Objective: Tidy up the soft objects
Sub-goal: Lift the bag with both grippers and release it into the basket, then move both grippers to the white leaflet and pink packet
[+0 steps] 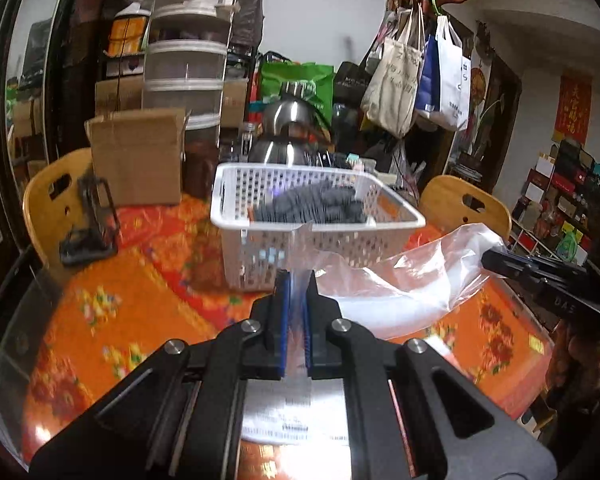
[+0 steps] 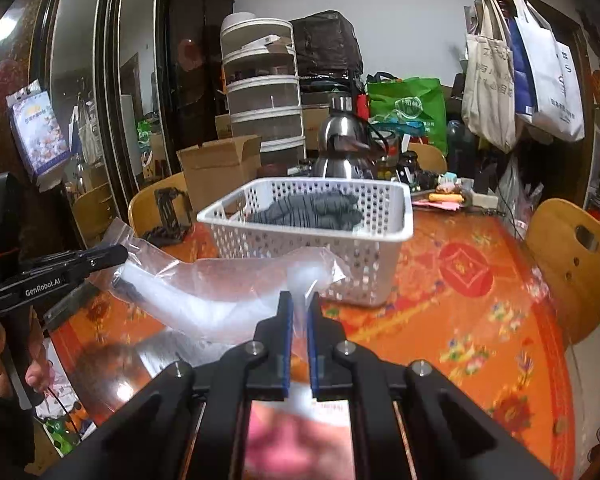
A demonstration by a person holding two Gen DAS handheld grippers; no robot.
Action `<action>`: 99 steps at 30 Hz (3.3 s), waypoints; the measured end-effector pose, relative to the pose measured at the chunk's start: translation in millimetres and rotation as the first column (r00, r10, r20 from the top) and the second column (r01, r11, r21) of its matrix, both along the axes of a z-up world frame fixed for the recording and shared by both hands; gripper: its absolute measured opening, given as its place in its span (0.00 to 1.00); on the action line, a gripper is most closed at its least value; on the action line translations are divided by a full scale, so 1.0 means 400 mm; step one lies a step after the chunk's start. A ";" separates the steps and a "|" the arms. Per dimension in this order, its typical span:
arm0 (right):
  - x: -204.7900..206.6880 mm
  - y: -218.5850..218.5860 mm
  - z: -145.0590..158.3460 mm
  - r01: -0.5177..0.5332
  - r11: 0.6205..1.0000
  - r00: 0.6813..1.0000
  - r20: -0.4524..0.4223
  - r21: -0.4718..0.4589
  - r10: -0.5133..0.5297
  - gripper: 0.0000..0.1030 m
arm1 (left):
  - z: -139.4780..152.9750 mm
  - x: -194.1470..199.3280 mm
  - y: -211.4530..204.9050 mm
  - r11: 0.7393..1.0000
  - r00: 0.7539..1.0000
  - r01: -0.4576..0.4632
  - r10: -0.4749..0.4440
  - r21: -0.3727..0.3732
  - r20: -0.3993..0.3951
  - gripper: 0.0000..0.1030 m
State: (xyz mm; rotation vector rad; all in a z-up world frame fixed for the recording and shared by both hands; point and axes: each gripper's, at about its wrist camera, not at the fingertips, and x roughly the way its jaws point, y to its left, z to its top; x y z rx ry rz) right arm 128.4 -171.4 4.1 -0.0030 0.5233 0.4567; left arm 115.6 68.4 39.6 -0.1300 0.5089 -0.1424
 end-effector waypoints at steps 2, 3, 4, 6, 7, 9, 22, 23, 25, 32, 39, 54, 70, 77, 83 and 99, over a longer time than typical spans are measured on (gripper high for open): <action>0.028 0.002 0.029 -0.010 1.000 1.000 0.001 0.008 0.010 0.05 | 0.031 0.031 0.006 1.000 1.000 -0.005 0.005 -0.010 0.005 0.05; 0.044 0.004 0.045 -0.013 1.000 1.000 0.002 0.009 0.013 0.05 | 0.050 0.053 0.009 1.000 1.000 -0.012 0.012 -0.009 0.010 0.05; 0.066 0.007 0.063 -0.013 1.000 1.000 0.003 0.007 0.013 0.05 | 0.071 0.079 0.011 1.000 1.000 -0.018 0.018 -0.007 0.015 0.05; 0.100 0.013 0.086 -0.010 1.000 1.000 0.005 0.002 0.010 0.05 | 0.106 0.133 0.017 1.000 0.999 -0.027 0.027 -0.009 0.017 0.05; 0.125 0.017 0.102 -0.004 1.000 1.000 0.006 -0.005 0.004 0.05 | 0.122 0.165 0.023 0.999 0.999 -0.031 0.031 -0.015 0.013 0.05; 0.169 0.023 0.128 0.009 1.000 1.000 0.010 -0.018 -0.009 0.05 | 0.152 0.228 0.031 0.999 0.999 -0.036 0.036 -0.021 0.008 0.05; 0.456 0.033 0.162 0.111 0.990 0.994 -0.001 -0.088 -0.111 0.05 | 0.198 0.615 0.012 0.999 0.995 -0.048 0.050 0.022 -0.091 0.05; 0.467 0.034 0.157 0.111 0.990 0.994 -0.002 -0.091 -0.112 0.05 | 0.192 0.627 0.009 0.998 0.994 -0.049 0.052 0.026 -0.097 0.05; 0.493 0.035 0.140 0.119 0.987 0.993 -0.007 -0.109 -0.120 0.05 | 0.166 0.658 0.006 0.998 0.992 -0.057 0.060 0.031 -0.113 0.05; 0.542 0.025 0.080 0.123 0.987 0.991 -0.032 -0.107 -0.128 0.08 | 0.063 0.712 0.018 0.997 0.985 -0.072 0.077 0.037 -0.157 0.05; 0.556 0.014 0.028 0.154 0.974 0.983 -0.072 -0.166 -0.167 0.71 | -0.002 0.723 0.056 0.991 0.976 -0.121 0.129 0.052 -0.178 0.82; 0.375 -0.036 -0.029 0.143 0.985 0.984 -0.091 -0.100 -0.153 0.72 | -0.074 0.449 0.022 0.988 0.977 -0.099 0.119 0.114 -0.178 0.83; 0.052 -0.079 -0.190 0.099 0.994 0.980 -0.169 -0.054 -0.106 0.73 | -0.222 0.064 0.008 0.993 0.974 -0.036 0.059 0.110 -0.217 0.83; -0.027 -0.079 -0.288 0.071 0.997 0.963 -0.259 -0.043 -0.080 0.73 | -0.326 0.038 0.013 0.997 0.955 -0.004 0.026 0.075 -0.297 0.83; -0.047 -0.091 -0.324 0.086 0.996 0.949 -0.304 -0.009 -0.084 0.73 | -0.377 0.042 0.035 0.998 0.936 0.008 0.015 0.066 -0.351 0.83; -0.077 -0.020 -0.340 0.030 0.996 0.967 -0.251 -0.090 -0.052 0.79 | -0.422 0.051 -0.026 0.990 0.929 0.139 -0.117 0.038 -0.351 0.85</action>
